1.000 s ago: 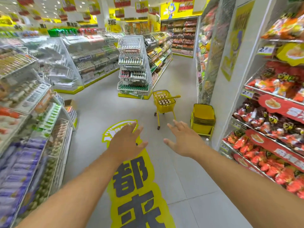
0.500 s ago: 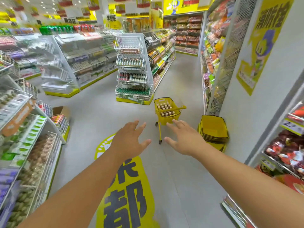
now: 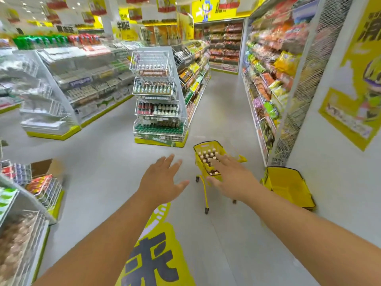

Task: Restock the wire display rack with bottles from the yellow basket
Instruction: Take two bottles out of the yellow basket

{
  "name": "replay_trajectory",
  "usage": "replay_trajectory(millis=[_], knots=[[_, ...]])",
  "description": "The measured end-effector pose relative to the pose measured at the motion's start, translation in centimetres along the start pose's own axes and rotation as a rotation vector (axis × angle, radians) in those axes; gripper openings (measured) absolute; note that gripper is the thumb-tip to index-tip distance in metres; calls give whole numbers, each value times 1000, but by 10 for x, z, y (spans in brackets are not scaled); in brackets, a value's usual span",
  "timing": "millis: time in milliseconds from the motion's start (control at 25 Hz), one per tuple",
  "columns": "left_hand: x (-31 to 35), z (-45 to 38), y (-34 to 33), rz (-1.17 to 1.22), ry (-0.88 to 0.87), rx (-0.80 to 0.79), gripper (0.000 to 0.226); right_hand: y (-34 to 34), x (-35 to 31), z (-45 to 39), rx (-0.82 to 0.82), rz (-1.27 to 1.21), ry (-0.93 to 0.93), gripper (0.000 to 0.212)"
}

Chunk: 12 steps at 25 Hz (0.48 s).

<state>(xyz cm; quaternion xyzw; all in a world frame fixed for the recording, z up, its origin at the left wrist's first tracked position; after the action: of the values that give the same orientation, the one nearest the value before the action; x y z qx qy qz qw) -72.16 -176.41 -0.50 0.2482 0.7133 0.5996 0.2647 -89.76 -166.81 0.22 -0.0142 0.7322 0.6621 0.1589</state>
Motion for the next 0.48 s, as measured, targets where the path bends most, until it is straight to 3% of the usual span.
replay_trajectory(millis=[360,480], knots=[[-97,-247,-57,22,-43,55,96,-39,62,-259,12,10,-9,69],[-127,-346,-74,1,-47,38,79,-43,88,-363,54,-8,-10,90]])
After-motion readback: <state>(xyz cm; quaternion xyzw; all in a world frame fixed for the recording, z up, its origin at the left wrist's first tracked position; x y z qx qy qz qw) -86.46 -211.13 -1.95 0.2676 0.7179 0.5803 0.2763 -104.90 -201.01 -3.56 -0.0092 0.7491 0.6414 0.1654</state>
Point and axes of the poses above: each hand's wrist, its own z-axis away from the middle knuckle, its own y-axis out of the back of the hand, x = y × z, the point moved 8 cm from there along -z, towards the middle knuckle, and after that the axes turned 6 degrees about -z, right-handed, at the moved point
